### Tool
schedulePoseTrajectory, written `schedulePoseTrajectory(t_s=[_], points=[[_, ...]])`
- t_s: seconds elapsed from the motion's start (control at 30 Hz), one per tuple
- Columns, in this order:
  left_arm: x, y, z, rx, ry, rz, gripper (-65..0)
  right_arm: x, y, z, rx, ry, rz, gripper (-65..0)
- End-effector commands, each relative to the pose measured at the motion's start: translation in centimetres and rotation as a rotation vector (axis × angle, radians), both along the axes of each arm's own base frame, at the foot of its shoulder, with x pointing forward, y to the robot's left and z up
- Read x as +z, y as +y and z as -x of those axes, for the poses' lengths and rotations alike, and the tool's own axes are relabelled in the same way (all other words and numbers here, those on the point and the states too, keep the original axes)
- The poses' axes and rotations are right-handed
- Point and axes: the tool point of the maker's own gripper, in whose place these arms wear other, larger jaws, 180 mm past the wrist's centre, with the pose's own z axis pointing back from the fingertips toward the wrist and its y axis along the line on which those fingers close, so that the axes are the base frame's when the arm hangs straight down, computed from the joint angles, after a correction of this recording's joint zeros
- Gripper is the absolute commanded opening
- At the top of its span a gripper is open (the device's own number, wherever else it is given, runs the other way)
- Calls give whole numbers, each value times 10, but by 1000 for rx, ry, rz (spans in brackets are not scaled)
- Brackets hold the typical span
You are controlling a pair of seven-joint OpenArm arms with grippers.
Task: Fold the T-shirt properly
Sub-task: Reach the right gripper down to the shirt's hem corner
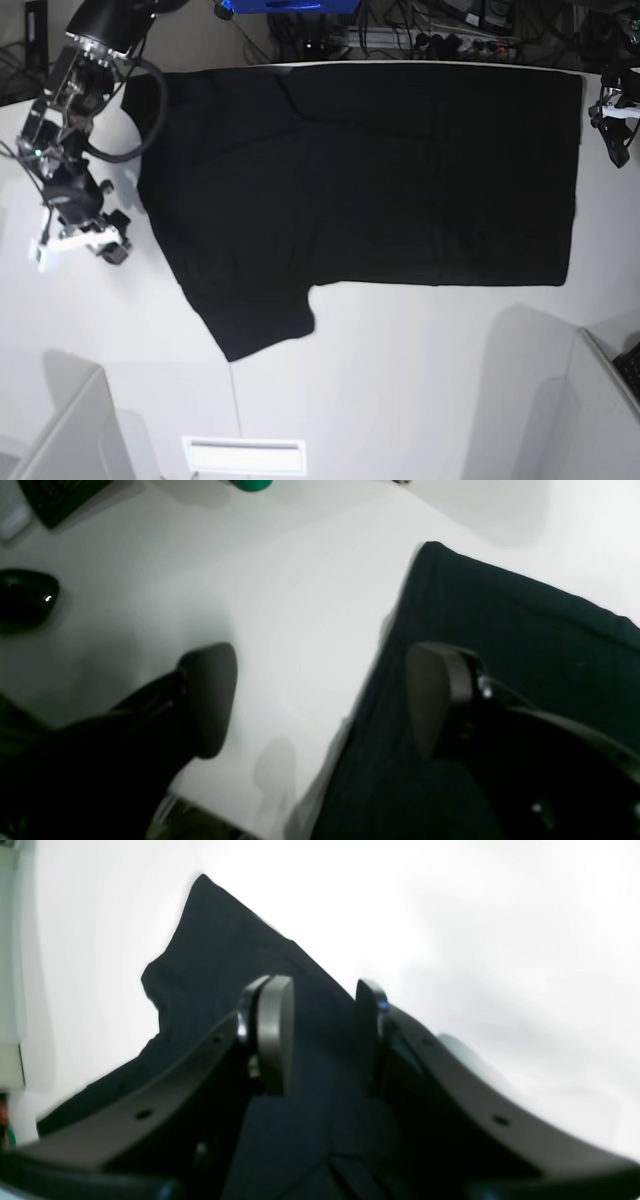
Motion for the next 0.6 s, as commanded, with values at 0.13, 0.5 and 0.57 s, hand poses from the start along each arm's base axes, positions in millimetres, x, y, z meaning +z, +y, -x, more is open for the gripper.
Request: schedulePoseTrajectory(t_s=[0.13, 0.5, 0.57], points=[[13, 3, -2, -6, -32, -31, -140, -10, 14, -56, 115, 40, 12, -423], [14, 5, -3, -1, -42, -33, -142, -33, 54, -131, 411, 91, 100, -182], [14, 5, -3, 0, -41, -31, -142, -45, 50, -140, 393, 107, 96, -182]])
